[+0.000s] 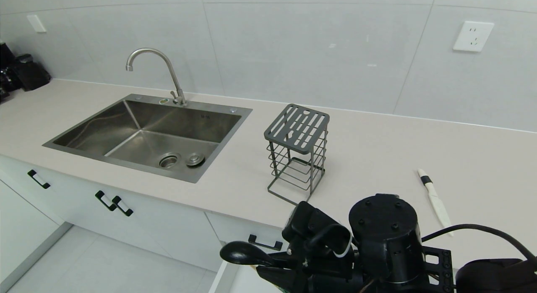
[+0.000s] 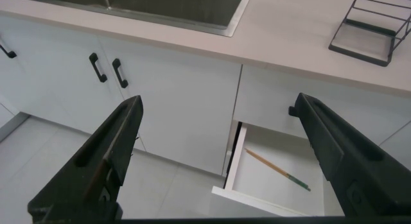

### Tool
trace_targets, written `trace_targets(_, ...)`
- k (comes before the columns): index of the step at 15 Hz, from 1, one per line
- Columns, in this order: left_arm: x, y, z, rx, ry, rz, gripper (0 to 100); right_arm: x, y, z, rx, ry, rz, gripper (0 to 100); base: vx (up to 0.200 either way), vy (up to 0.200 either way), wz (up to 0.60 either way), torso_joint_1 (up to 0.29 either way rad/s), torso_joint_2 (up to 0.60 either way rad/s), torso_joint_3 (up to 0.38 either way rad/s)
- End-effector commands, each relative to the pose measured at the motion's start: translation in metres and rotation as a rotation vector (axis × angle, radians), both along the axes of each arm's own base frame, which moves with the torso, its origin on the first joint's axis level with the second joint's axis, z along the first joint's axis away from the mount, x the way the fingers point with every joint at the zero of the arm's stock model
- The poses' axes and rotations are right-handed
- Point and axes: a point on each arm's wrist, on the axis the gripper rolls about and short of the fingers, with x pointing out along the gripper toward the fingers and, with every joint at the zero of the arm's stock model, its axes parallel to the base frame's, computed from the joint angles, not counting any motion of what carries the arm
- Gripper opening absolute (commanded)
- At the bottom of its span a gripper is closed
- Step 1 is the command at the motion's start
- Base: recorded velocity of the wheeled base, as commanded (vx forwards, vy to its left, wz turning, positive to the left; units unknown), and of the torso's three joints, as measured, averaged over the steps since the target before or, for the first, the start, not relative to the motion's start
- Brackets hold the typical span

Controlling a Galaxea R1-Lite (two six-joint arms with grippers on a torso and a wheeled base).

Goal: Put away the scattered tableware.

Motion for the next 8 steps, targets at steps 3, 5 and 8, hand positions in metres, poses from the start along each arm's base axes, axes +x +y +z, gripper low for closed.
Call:
trace_targets(3, 0.0, 0.0, 0.0001, -0.001, -0.001, 0.001, 100, 0.0002, 0.0009, -0.0009, -0.003, 0.0, 0.0, 0, 0.0, 0.0, 0.0, 0.0, 0.0, 0.0)
trace_targets(5, 0.0, 0.0, 0.0001, -0.001, -0.001, 0.001, 100, 0.0008, 0.0017, -0.0001, 0.001, -0.003, -0.001, 0, 0.0, 0.0, 0.0, 0.0, 0.0, 0.0)
trace_targets(8, 0.0, 0.0, 0.0001, -0.001, -0.001, 0.001, 100, 0.0052, 0.0074, 0.0079, 0.022, -0.034, -0.04, 0, 0.0, 0.0, 0.0, 0.0, 0.0, 0.0)
